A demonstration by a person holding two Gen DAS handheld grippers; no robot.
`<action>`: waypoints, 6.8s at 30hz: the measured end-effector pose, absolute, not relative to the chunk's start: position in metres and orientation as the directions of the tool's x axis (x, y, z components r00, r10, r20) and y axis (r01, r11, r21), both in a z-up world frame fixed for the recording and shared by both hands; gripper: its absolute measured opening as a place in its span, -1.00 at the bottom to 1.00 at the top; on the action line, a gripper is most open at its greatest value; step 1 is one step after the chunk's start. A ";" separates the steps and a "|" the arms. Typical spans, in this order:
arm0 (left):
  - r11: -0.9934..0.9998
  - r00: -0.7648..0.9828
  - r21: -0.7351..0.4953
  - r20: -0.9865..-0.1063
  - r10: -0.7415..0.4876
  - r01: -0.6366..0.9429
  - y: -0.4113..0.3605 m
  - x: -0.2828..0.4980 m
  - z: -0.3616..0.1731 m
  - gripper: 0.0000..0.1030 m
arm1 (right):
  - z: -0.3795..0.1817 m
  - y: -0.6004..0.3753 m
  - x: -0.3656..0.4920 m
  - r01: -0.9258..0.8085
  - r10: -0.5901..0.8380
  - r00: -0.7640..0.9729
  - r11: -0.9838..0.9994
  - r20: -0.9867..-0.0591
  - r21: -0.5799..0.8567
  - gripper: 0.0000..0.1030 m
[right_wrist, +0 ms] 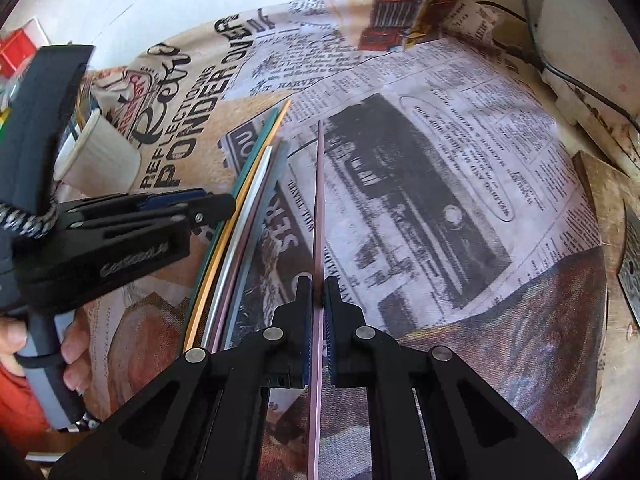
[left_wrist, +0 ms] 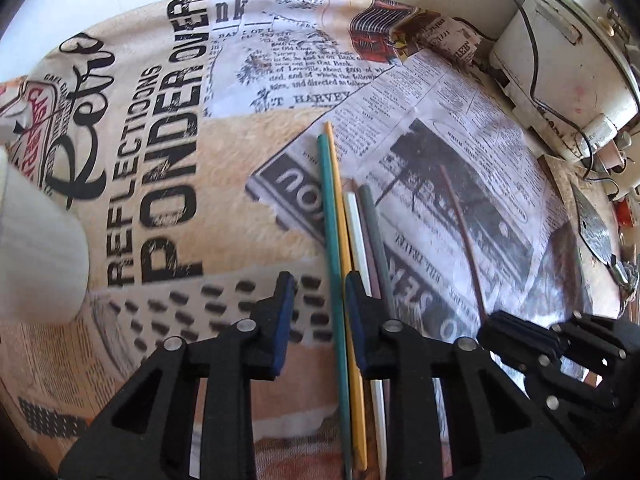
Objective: Organize utensils
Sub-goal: 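Grasp a pink stick with the right tool while the left tool grasps a teal stick, then lift and carry the pink and teal sticks with both tools over the white cup, then lower both sticks into the white cup and open both tools, then move both tools back to the remaining utensil pile, then grasp a metal rod with the right tool while the left tool grasps a white stick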
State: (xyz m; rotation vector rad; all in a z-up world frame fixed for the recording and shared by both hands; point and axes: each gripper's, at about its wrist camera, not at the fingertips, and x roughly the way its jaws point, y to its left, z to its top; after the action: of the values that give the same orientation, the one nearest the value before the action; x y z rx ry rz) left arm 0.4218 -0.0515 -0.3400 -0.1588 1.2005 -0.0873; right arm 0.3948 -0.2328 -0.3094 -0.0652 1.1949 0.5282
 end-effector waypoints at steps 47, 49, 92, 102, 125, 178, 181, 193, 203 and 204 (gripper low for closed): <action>0.983 0.472 -0.179 -0.864 -0.176 0.039 -0.060 0.412 -0.273 -0.93 | -0.236 -0.253 0.381 -0.400 0.441 0.427 0.875 -0.789 0.272 -0.90; 0.983 0.508 -0.182 -0.845 -0.167 0.019 -0.053 0.403 -0.260 -0.93 | -0.231 -0.248 0.380 -0.406 0.443 0.434 0.873 -0.785 0.269 -0.90; 0.955 0.871 -0.199 -0.481 0.100 -0.219 0.163 0.368 -0.106 -0.93 | -0.109 -0.082 0.367 -0.633 0.618 0.549 0.747 -0.563 0.204 -0.90; 0.948 0.875 -0.227 -0.476 0.091 -0.222 0.185 0.393 -0.144 -0.93 | -0.124 -0.043 0.373 -0.650 0.628 0.512 0.729 -0.587 0.213 -0.90; 0.954 0.775 -0.197 -0.630 0.053 -0.226 0.176 0.386 -0.224 -0.93 | -0.196 -0.011 0.392 -0.617 0.547 0.389 0.752 -0.741 0.231 -0.89; 0.987 0.690 -0.103 -0.724 0.013 -0.127 0.021 0.324 -0.198 0.74 | -0.229 -0.210 0.377 -0.453 0.330 0.472 0.886 -0.818 0.096 -0.04; 0.989 0.648 -0.093 -0.761 0.005 -0.117 0.010 0.328 -0.221 0.74 | -0.256 -0.217 0.382 -0.439 0.307 0.415 0.892 -0.857 0.107 -0.04; 0.993 0.515 -0.042 -0.857 0.020 -0.108 -0.005 0.329 -0.284 0.74 | -0.320 -0.208 0.382 -0.413 0.277 0.271 0.899 -0.922 0.149 -0.31; 0.991 0.487 -0.051 -0.873 0.016 -0.125 -0.002 0.328 -0.298 0.74 | -0.323 -0.201 0.387 -0.407 0.288 0.269 0.899 -0.919 0.163 -0.51; 0.991 0.486 -0.051 -0.874 0.017 -0.125 -0.002 0.328 -0.299 0.74 | -0.323 -0.201 0.388 -0.407 0.289 0.271 0.899 -0.918 0.163 -0.58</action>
State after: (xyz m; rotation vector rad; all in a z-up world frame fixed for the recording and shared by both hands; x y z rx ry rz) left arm 0.3279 -0.0020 -0.2987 -0.1128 1.0599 0.0864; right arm 0.3879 -0.2005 -0.3232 -0.1123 1.2095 0.4697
